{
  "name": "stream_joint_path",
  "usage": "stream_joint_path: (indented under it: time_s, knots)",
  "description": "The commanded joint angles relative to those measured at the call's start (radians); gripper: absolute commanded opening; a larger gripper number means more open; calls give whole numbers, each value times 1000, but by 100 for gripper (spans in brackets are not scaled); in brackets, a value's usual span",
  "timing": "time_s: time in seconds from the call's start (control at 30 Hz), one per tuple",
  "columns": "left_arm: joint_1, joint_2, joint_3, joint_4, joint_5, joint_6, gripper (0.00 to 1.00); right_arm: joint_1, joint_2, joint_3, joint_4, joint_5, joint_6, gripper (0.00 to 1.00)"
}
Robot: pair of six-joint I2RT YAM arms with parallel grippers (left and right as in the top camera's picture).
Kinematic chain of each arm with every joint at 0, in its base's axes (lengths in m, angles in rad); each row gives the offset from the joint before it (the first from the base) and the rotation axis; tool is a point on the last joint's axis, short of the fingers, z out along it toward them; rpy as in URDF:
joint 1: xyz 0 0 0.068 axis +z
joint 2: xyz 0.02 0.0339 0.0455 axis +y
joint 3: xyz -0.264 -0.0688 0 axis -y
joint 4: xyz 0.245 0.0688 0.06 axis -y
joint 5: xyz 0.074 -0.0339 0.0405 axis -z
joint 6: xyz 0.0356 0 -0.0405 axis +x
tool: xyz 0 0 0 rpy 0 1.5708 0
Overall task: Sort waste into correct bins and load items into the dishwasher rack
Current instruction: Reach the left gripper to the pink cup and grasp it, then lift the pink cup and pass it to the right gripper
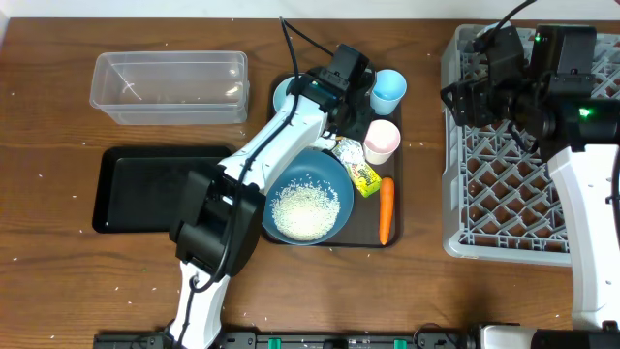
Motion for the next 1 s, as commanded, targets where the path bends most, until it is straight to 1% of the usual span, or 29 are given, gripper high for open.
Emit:
stream_joint_path:
  time_s: [0.0, 0.07, 0.23, 0.3, 0.43, 0.57, 0.7, 0.77, 0.87, 0.97]
  knots:
    - [-23, 27, -8, 1, 10, 1, 50, -2, -3, 20, -6, -1, 31, 81]
    - [-34, 27, -13, 4, 10, 1, 49, -2, -3, 20, -10, 0, 31, 81]
    - [-53, 27, -14, 11, 10, 1, 37, -2, -3, 20, -17, 0, 31, 80]
    - [-58, 27, -18, 15, 10, 1, 33, -2, -3, 20, -17, -1, 31, 78]
    - [-59, 27, -29, 23, 8, 3, 32, -2, -3, 20, -20, 0, 31, 76]
    - [-59, 27, -63, 51, -26, 5, 31, -2, -3, 20, -25, 0, 31, 76]
    - [-59, 27, -78, 56, -28, 5, 19, -2, -3, 20, -25, 0, 31, 75]
    - [-58, 27, -78, 61, -28, 4, 6, -2, -3, 20, -25, 0, 31, 75]
    - [-58, 24, -75, 68, -28, 3, 6, -2, -3, 20, -25, 0, 31, 74]
    - [-52, -2, -73, 68, -27, -4, 6, -2, -3, 20, -25, 0, 37, 71]
